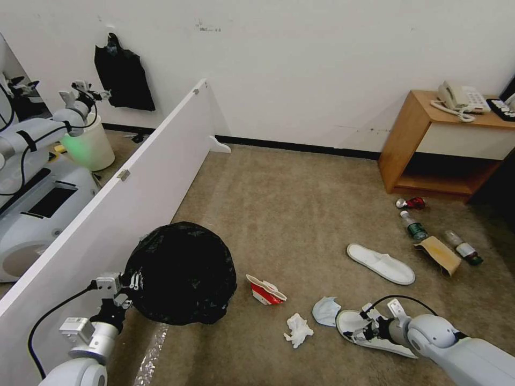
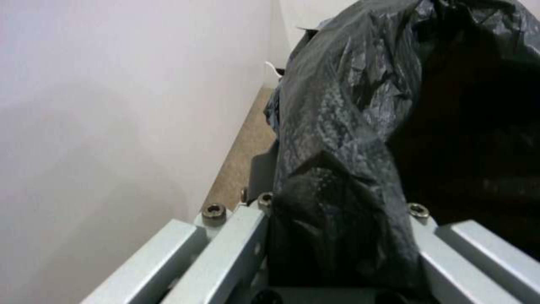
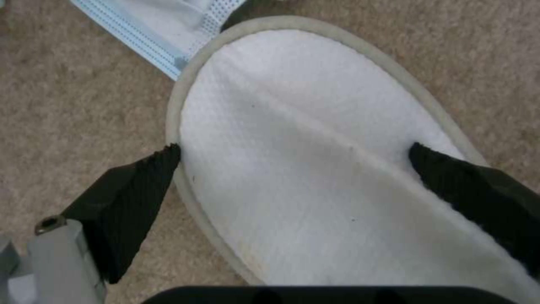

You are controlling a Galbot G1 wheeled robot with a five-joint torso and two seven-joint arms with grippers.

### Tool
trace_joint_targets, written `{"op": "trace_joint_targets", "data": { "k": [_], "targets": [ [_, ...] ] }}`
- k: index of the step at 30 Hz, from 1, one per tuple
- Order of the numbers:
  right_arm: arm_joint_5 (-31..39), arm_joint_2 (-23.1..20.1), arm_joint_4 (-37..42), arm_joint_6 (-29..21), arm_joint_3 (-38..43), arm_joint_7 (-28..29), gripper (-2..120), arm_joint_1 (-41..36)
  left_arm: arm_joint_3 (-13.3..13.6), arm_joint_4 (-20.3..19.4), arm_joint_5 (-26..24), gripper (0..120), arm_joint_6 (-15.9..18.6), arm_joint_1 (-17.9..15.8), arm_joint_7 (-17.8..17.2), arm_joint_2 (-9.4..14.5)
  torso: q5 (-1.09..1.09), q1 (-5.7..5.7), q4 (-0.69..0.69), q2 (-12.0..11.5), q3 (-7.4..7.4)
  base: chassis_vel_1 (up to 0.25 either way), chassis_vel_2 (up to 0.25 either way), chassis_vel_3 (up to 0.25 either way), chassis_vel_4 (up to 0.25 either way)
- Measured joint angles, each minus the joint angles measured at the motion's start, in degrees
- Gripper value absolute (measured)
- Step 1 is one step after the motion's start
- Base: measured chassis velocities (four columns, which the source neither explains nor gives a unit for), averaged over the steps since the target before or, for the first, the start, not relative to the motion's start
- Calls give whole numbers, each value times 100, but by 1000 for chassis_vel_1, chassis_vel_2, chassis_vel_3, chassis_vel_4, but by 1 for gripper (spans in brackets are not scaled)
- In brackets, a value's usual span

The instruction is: Pick up the trash bin, then pick up the garbage from the floor and place it into the trash bin.

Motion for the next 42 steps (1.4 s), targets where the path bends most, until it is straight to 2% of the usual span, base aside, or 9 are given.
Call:
{"op": "trace_joint_targets", "data": {
  "k": [4, 6, 9, 15, 18, 20, 21, 32, 42],
  "targets": [
    [2, -20, 17, 0, 36, 35, 100, -48, -2, 0, -26, 4, -5, -4, 6, 31, 1, 0, 1, 0, 0, 0, 0, 0, 0],
    [2, -39, 54, -1, 102, 110, 90, -122, 2, -1, -34, 4, -7, -18, 6, 36, 0, 0, 0, 0, 0, 0, 0, 0, 0],
    [2, -40, 66, -2, 122, 140, 87, -142, 8, 0, -34, 4, -7, -21, 6, 37, 0, 0, 0, 0, 0, 0, 0, 0, 0],
    [36, -135, 202, -17, 335, 261, 57, -350, 44, 0, -45, 4, -4, -66, 7, 76, 1, 0, 0, 0, 0, 0, 0, 0, 0],
    [38, -157, 210, -17, 372, 263, 51, -384, 50, 0, -47, 4, -1, -75, 7, 77, 1, 0, -1, 0, 0, 0, 0, 0, 0],
    [39, -155, 192, -10, 399, 275, 39, -401, 58, -7, -46, 4, 6, -64, 7, 66, 0, 0, -1, 0, 0, 0, 0, 0, 0],
    [39, -155, 192, -10, 399, 275, 39, -401, 58, -7, -46, 4, 6, -64, 7, 66, 0, 0, -1, 0, 0, 0, 0, 0, 0],
    [10, 66, -3, 1, 331, 288, 0, -262, 55, -42, -25, 4, 23, -53, 6, 32, -5, 0, -4, 1, -1, 0, 0, 0, 0],
    [-2, 164, -90, 5, 262, 318, 0, -161, 63, -43, 16, 4, 31, -50, 3, -25, -2, 0, -2, 2, -1, 0, 0, 0, 0]
  ]
}}
